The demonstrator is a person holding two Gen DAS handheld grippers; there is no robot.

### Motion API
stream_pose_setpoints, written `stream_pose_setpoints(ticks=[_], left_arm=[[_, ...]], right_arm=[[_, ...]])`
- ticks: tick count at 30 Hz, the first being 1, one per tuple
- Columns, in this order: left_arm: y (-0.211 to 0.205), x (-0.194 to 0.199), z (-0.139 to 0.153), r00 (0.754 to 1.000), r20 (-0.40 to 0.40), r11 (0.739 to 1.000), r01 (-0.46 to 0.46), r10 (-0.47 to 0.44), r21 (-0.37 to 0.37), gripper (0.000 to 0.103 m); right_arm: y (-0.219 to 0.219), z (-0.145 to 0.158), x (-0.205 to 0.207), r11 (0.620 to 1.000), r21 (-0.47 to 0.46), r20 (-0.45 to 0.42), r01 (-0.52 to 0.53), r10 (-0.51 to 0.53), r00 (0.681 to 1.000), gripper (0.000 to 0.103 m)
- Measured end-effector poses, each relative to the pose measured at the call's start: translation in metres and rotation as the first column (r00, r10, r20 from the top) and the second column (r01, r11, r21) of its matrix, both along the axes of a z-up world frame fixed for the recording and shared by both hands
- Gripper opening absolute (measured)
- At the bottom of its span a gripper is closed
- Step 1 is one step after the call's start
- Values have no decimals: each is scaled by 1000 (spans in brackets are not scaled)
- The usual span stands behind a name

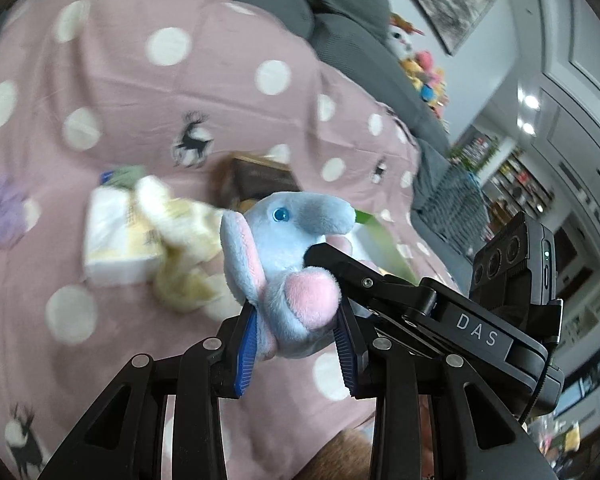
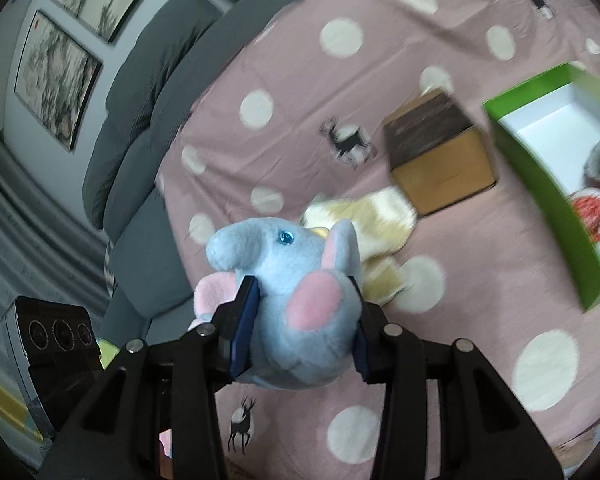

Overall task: Organize soft objects
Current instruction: 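Carry the blue elephant with the right gripper over the green box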

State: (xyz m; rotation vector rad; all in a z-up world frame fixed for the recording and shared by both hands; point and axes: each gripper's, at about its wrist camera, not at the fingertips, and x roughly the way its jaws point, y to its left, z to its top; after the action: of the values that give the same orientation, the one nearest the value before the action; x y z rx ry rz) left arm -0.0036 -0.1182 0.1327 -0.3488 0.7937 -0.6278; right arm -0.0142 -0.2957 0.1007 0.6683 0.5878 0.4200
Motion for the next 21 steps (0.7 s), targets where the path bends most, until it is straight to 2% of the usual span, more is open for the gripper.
stream_pose_setpoints(ticks=[6,11,19,21], left_arm=[[-57,28,12,991,38,991,131,-131,-9,35],[-107,51,14,969,48,970,243,-241,-34,35],[-181,90,-6,931,35,929,365,-363,-59,35],[-194,102,-11,924,17,920,382,-383,-91,35]], right_arm=[[-55,13,3,991,0,35,136,-136,990,41],[-101,16,4,967,-11,62,255,-254,965,41],[-167,3,19,913,1,32,408,-408,913,41],[-180,1,29,899,-30,25,437,-437,899,41]])
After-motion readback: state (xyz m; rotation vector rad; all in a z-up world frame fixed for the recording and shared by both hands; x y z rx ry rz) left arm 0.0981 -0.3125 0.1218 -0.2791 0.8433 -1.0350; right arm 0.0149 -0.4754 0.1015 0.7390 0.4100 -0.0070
